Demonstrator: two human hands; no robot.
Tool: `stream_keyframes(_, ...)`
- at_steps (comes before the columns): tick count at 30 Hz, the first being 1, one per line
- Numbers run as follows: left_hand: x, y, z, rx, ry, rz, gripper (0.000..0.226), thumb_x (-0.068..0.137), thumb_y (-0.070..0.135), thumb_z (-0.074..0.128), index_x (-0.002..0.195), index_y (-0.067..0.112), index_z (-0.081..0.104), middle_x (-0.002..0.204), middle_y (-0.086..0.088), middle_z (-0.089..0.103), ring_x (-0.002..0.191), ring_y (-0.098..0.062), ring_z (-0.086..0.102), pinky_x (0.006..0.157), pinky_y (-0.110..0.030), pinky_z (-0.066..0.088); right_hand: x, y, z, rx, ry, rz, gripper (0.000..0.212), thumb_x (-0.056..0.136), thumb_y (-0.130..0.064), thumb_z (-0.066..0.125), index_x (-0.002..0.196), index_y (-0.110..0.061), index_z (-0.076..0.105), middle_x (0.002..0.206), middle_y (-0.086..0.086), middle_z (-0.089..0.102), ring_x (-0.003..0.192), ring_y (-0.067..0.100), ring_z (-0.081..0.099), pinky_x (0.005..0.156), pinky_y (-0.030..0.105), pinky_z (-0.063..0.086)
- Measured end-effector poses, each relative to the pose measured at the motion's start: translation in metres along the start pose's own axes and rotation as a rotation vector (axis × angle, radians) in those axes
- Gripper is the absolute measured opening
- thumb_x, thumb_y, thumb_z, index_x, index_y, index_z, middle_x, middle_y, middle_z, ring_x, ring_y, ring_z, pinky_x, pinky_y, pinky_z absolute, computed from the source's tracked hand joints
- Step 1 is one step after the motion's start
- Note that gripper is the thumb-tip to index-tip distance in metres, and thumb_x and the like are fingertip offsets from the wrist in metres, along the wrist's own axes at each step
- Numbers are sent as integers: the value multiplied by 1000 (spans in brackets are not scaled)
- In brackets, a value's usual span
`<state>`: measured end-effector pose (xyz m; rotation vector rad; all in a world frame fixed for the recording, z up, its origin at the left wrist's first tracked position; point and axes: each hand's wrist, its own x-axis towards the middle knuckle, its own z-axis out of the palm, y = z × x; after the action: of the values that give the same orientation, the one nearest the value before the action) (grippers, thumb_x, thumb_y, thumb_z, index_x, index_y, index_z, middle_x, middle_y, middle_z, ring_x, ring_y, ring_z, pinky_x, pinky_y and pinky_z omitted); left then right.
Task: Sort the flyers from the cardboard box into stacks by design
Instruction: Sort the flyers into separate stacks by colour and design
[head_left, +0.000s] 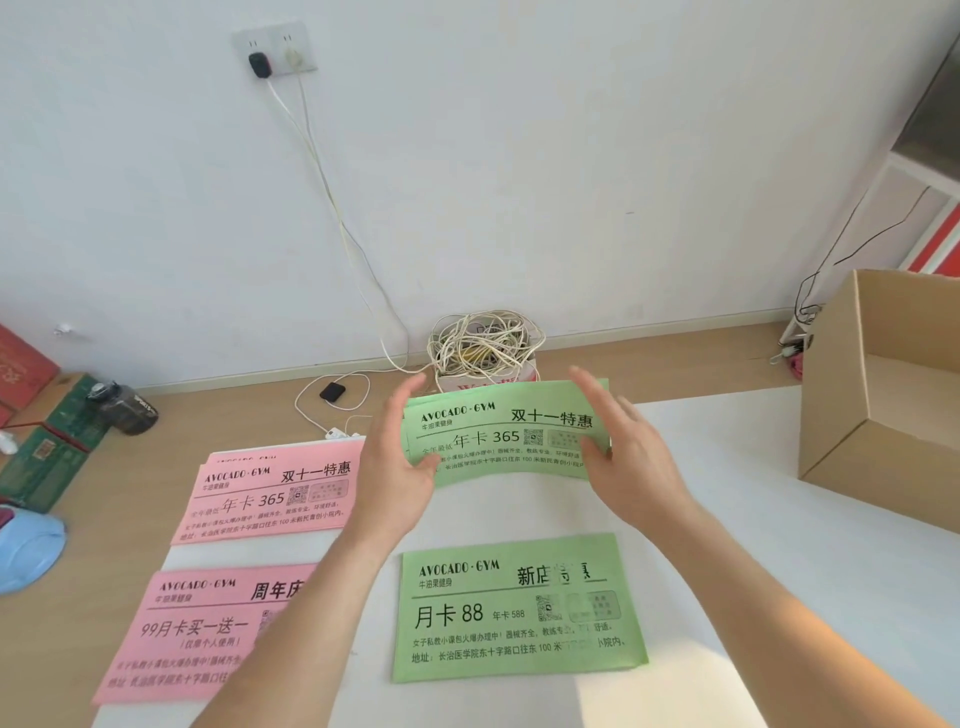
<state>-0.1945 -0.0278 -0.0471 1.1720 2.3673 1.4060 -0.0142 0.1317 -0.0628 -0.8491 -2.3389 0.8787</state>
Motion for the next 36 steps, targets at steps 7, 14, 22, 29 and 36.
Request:
stream_keyframes(7, 1, -8, 5, 45, 107, 58, 58, 73, -18, 59, 108, 28, 53, 107, 12, 57, 99, 3, 49, 85, -4, 32, 0, -3, -3, -77, 8, -46, 73, 90, -2, 46, 145, -45, 27, 99, 0, 54, 67, 14, 47, 69, 34, 44)
stream_keyframes(14, 5, -11, 4, 84, 26, 87, 66, 71, -17, 63, 122, 26, 58, 111, 4, 50, 105, 4, 45, 91, -3, 26, 1, 0, -7, -141, 33, -81, 78, 85, -6, 57, 144, -45, 23, 103, -6, 48, 76, 16, 50, 67, 30, 44)
stream_keyframes(22, 7, -15, 11, -140, 105, -89, 59, 70, -16, 62, 95, 37, 56, 106, 10, 55, 99, -11, 55, 88, -43, 49, 4, -2, 15, 311, 242, -4, 54, 76, -5, 61, 118, -38, 51, 109, -12, 48, 103, 5, 49, 90, 24, 43)
stream_keyframes(29, 3, -13, 17, -131, 36, -25, 76, 71, -19, 57, 114, 44, 56, 115, 13, 54, 110, -6, 50, 92, -20, 40, 5, -5, 26, 258, 166, -13, 77, 82, 6, 56, 130, -51, 38, 96, -12, 42, 91, -3, 45, 77, 3, 34)
stream_keyframes(36, 0, -14, 16, -34, 102, 50, 74, 74, -20, 53, 120, 38, 53, 114, 8, 53, 94, 0, 50, 76, -21, 40, 3, -4, 25, 190, 260, -58, 73, 82, 13, 49, 124, -46, 49, 89, -7, 41, 84, 0, 45, 70, 5, 36)
